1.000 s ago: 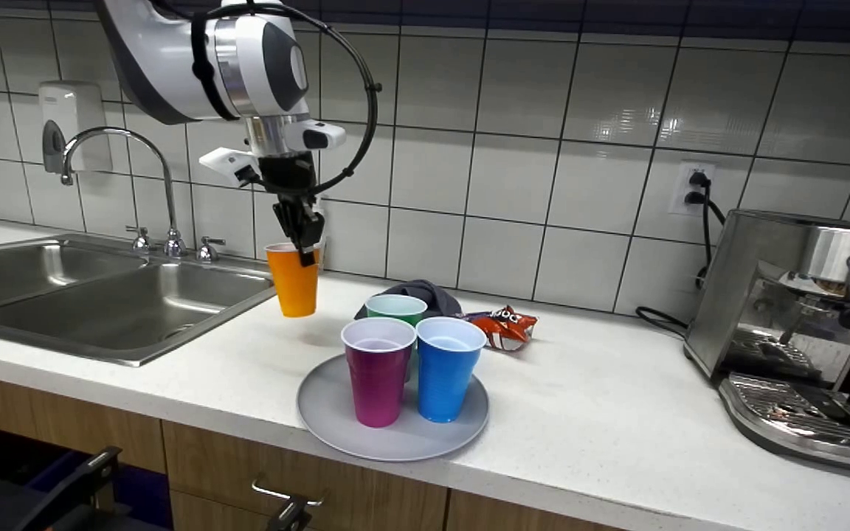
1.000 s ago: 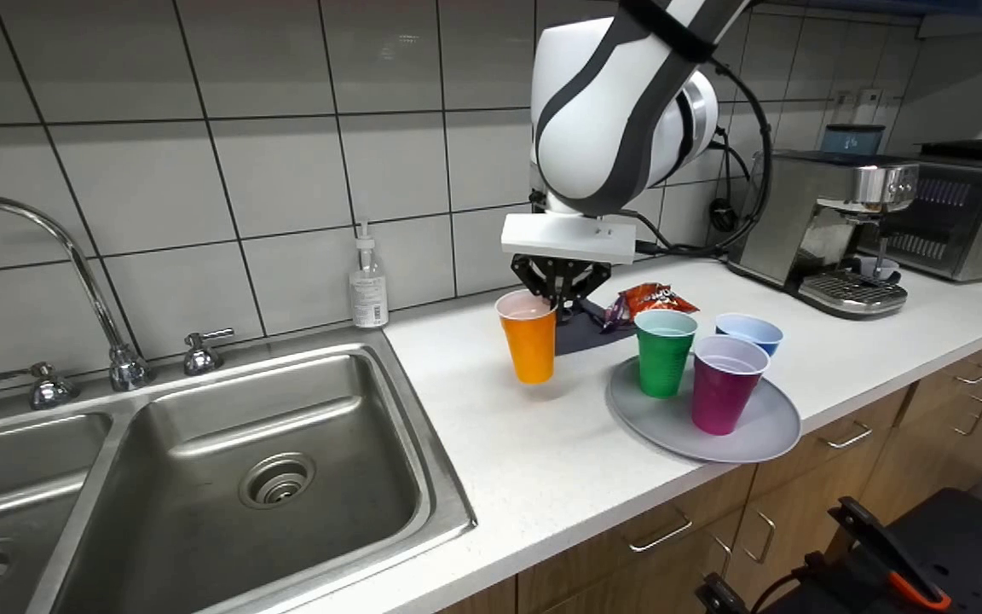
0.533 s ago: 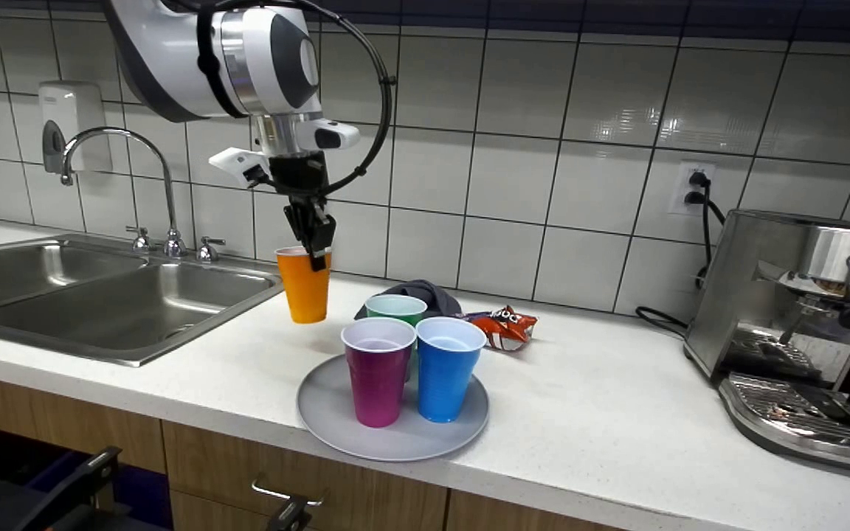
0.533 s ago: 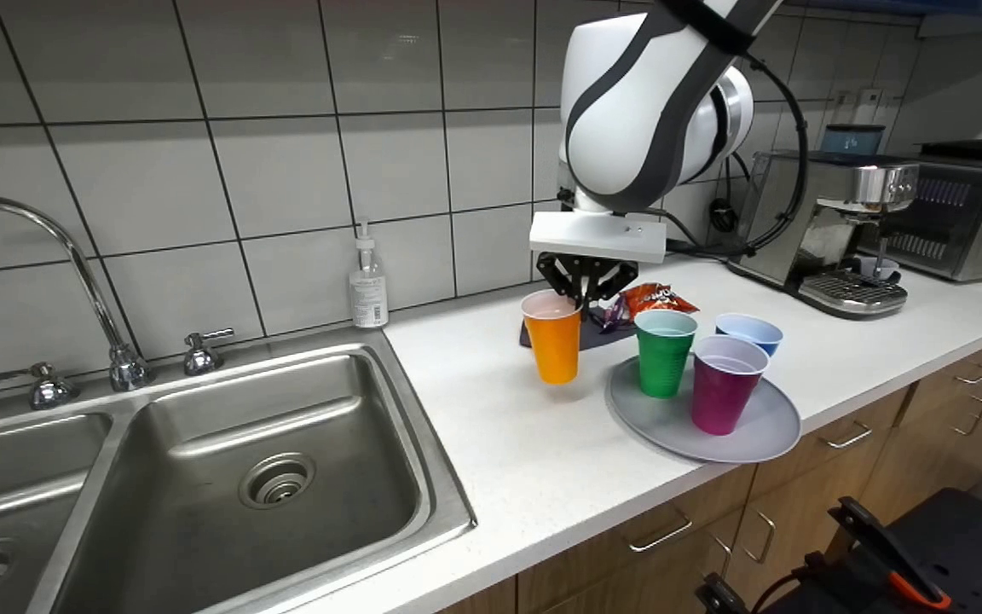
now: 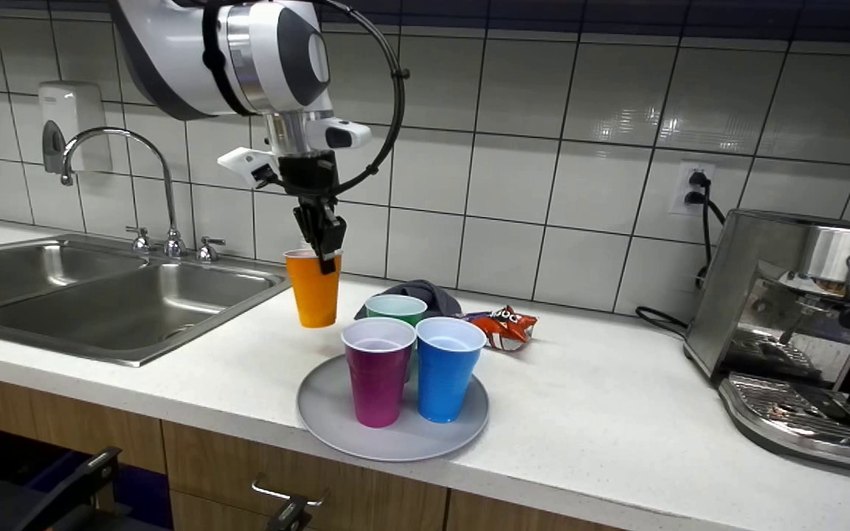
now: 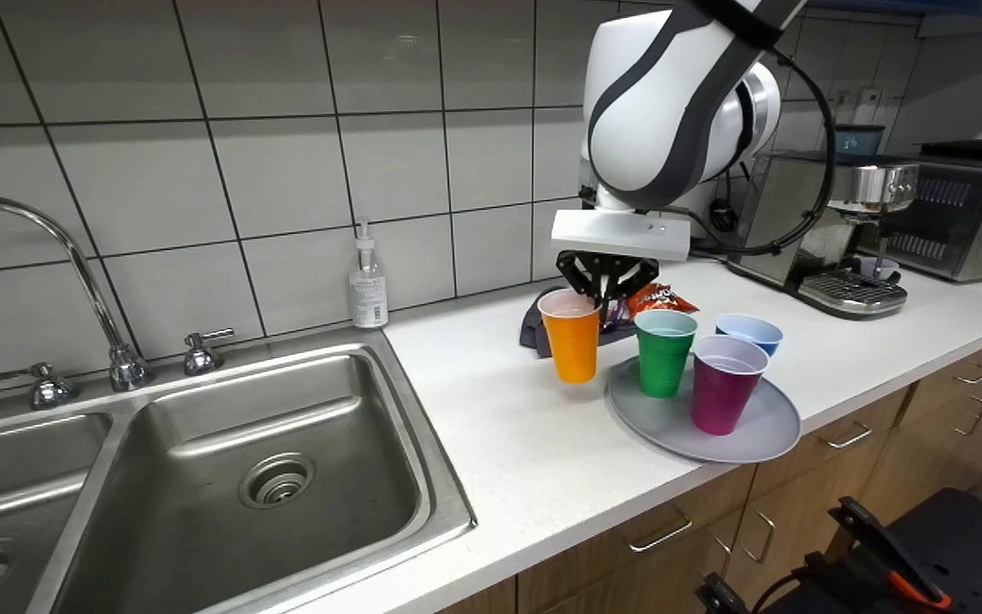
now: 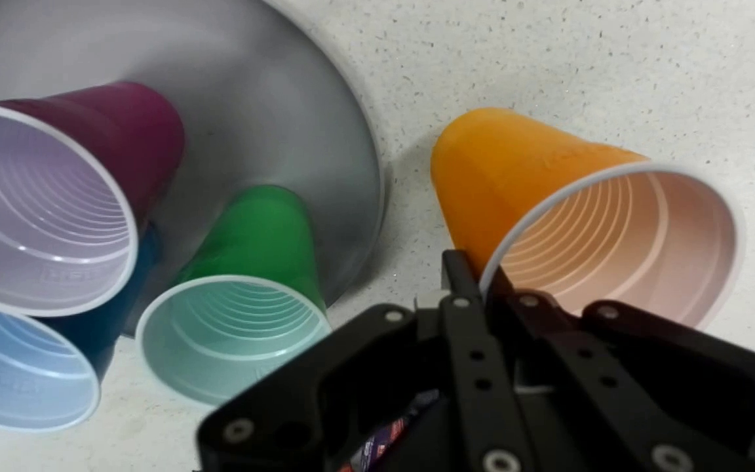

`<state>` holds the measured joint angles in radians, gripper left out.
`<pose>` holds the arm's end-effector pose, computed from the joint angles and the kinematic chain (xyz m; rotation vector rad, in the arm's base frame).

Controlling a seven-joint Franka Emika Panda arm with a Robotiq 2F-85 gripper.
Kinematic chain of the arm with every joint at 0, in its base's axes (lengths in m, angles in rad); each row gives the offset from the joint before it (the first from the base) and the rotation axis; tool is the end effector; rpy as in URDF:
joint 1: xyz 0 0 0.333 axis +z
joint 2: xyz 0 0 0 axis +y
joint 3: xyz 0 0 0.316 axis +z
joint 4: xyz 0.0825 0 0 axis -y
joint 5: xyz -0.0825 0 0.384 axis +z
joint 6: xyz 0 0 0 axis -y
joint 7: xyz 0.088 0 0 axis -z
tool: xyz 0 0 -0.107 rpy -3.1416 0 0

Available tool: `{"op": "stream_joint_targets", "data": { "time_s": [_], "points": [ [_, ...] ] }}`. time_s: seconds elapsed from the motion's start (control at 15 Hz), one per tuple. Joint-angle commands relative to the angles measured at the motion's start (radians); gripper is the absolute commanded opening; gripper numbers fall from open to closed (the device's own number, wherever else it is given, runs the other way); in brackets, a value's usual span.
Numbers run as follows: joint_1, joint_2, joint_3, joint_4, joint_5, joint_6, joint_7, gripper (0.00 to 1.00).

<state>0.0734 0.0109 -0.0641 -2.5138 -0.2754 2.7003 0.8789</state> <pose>0.4796 0.0136 0.2919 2.9208 -0.9526 0.3349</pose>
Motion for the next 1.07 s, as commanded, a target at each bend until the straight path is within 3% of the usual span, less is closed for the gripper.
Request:
{"op": "stream_joint_targets", "data": {
  "time_s": [0.0, 1.0],
  "points": [
    [-0.035, -0.058, 0.016, -0.041, -0.001, -0.006, -0.037, 0.01],
    [-0.102, -0.123, 0.021, -0.119, -0.01, -0.013, -0.088, 0.01]
  ]
}}
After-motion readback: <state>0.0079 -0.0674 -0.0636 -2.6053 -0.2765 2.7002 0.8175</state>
